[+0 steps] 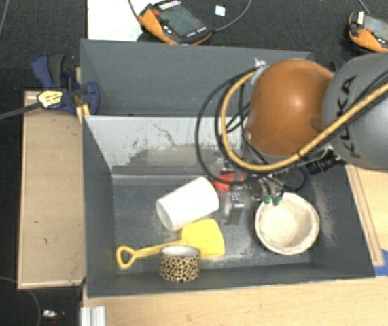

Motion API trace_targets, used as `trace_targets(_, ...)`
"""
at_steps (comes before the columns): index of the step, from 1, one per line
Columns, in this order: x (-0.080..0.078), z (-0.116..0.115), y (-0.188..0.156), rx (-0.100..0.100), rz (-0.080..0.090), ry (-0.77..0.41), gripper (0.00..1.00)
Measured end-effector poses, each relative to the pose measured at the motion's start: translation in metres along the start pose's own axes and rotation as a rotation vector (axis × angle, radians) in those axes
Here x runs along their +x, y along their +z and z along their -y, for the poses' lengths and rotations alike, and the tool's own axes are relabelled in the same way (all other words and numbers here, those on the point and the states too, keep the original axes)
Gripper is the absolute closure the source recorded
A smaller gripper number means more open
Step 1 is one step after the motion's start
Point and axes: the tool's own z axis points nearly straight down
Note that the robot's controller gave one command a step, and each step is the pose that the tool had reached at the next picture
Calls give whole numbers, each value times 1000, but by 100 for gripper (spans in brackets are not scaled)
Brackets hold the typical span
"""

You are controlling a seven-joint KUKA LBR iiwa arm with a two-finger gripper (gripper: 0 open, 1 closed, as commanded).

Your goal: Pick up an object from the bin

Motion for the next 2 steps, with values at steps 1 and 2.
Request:
trace_targets(1, -2, 1, -4, -1, 8, 5, 0)
trace_targets(2, 19, -47, 108, -3, 33, -197, 0)
